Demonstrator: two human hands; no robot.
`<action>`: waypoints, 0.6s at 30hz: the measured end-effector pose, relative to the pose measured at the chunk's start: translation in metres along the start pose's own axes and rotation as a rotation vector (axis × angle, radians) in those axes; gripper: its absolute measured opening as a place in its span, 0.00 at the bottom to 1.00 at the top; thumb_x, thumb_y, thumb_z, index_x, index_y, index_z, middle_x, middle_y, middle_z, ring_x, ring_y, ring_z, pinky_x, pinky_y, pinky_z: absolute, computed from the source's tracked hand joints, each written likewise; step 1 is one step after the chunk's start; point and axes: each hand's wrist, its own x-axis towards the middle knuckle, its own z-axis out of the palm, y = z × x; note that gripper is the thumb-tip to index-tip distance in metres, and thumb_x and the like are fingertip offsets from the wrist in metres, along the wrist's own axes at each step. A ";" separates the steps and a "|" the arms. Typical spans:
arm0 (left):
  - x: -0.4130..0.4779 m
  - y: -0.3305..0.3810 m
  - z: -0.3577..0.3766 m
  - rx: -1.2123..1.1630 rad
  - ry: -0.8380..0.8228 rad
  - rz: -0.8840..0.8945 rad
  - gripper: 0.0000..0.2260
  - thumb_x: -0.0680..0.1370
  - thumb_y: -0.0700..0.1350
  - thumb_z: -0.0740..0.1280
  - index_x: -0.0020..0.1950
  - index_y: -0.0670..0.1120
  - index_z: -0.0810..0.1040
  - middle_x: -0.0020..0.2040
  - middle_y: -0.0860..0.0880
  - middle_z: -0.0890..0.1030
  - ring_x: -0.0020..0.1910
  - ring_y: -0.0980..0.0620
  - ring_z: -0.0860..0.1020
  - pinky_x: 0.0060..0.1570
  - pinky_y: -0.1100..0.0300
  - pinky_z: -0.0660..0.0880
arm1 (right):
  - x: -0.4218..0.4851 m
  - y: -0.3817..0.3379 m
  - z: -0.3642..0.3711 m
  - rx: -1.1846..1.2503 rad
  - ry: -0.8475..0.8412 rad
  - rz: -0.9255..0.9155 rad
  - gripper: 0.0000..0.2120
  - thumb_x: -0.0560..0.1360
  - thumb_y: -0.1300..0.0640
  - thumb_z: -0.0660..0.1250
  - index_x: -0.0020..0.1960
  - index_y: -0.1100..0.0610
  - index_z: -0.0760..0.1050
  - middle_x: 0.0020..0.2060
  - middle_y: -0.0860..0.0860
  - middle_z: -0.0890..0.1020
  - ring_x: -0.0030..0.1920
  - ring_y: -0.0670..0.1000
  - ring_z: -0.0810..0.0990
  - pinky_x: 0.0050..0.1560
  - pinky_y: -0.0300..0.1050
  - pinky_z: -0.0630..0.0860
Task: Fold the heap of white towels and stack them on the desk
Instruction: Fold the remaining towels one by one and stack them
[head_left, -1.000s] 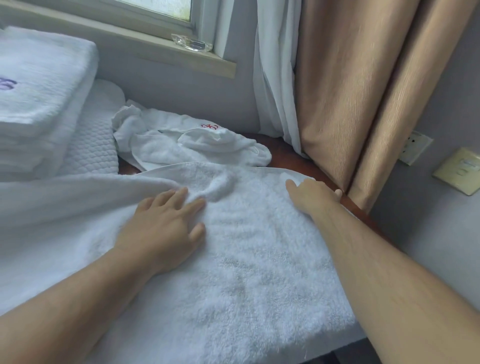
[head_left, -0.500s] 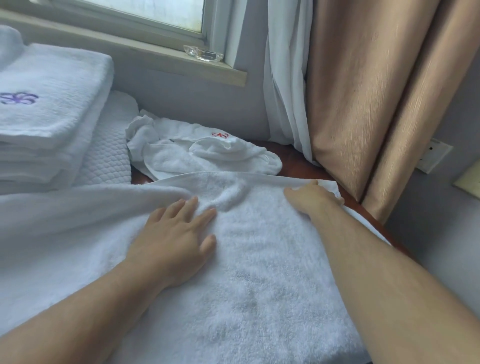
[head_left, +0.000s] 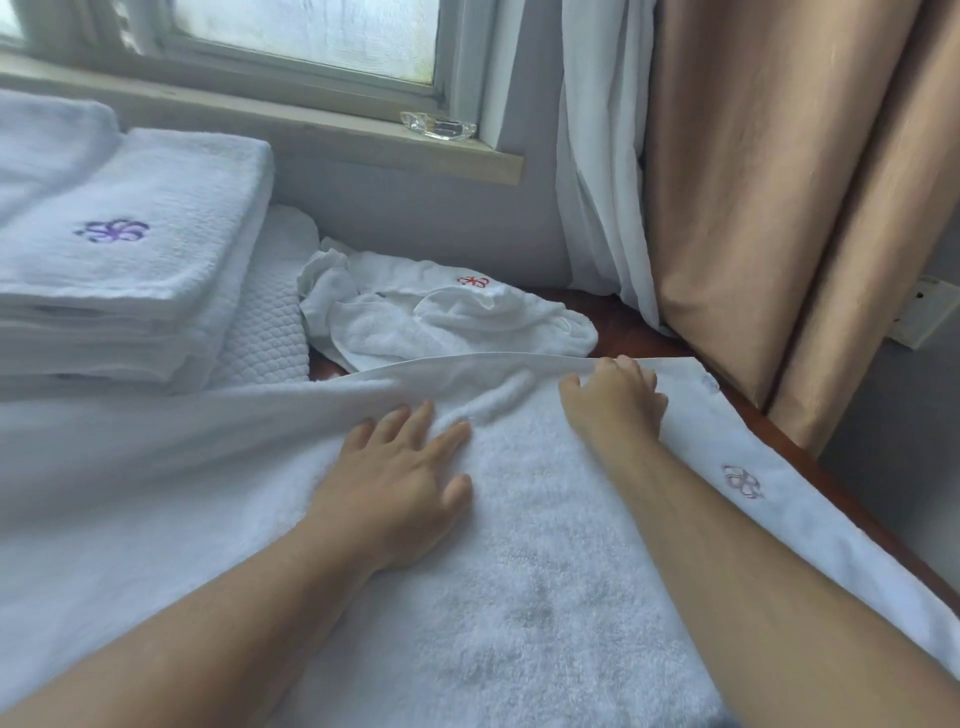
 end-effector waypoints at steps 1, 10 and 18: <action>0.001 0.001 -0.002 -0.050 0.007 0.015 0.29 0.79 0.63 0.47 0.80 0.61 0.52 0.82 0.50 0.52 0.80 0.50 0.49 0.77 0.51 0.47 | -0.013 -0.013 0.000 0.113 0.000 -0.031 0.20 0.78 0.46 0.58 0.63 0.56 0.77 0.62 0.53 0.76 0.63 0.57 0.71 0.59 0.54 0.69; -0.064 -0.091 -0.059 -0.114 0.577 -0.192 0.11 0.74 0.40 0.68 0.54 0.50 0.81 0.53 0.49 0.80 0.56 0.44 0.74 0.55 0.52 0.68 | -0.124 -0.106 0.005 0.183 -0.209 -0.486 0.13 0.78 0.50 0.62 0.59 0.50 0.79 0.59 0.49 0.77 0.61 0.54 0.70 0.58 0.47 0.64; -0.120 -0.171 -0.065 -0.427 0.679 -0.783 0.23 0.76 0.56 0.71 0.63 0.42 0.70 0.59 0.43 0.72 0.62 0.41 0.70 0.62 0.49 0.68 | -0.192 -0.172 -0.003 0.434 -0.350 -0.879 0.13 0.77 0.47 0.66 0.59 0.50 0.80 0.56 0.47 0.77 0.60 0.50 0.71 0.64 0.46 0.68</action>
